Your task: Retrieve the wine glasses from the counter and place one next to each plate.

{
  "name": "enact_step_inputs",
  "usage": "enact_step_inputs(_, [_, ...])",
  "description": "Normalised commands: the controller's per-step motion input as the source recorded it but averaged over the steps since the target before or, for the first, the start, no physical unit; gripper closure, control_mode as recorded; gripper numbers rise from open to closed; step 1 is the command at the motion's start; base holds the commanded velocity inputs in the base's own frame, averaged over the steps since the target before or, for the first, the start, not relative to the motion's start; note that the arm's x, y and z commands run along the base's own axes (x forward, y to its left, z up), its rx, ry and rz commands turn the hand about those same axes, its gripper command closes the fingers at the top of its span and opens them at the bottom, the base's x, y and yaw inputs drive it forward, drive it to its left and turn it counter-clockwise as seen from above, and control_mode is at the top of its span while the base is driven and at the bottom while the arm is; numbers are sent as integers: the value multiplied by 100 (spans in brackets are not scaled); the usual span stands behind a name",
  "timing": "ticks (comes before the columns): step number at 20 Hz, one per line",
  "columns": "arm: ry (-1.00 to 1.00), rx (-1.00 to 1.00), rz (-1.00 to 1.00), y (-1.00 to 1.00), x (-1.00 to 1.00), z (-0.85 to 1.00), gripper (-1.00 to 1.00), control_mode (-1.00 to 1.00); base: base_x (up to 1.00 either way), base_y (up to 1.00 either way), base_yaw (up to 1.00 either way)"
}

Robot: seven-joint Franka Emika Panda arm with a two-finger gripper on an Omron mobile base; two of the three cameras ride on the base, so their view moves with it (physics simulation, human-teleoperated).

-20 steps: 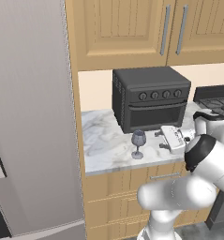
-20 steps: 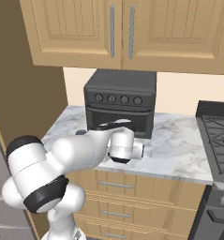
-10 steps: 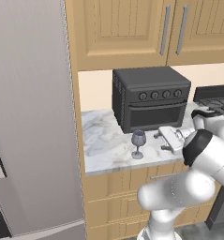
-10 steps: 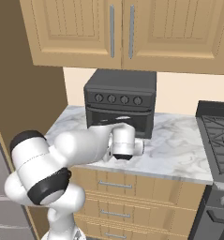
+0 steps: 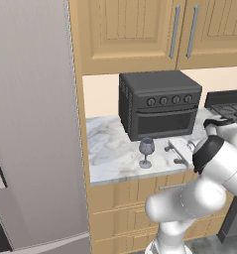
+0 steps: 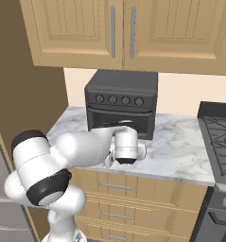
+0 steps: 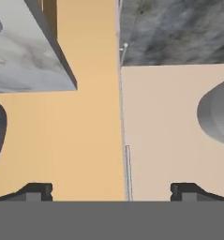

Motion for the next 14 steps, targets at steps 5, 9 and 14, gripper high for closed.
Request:
enact_step_inputs(5, [0, -4, -8, 18, -14, -6, -100, -100, 0, 0, 0])
enact_step_inputs(9, [0, -2, -12, 12, 0, 0, -100, -100, 0, 0, 0])
enact_step_inputs(14, [0, -1, -6, 0, 6, -1, -100, -100, 0, 0, 0])
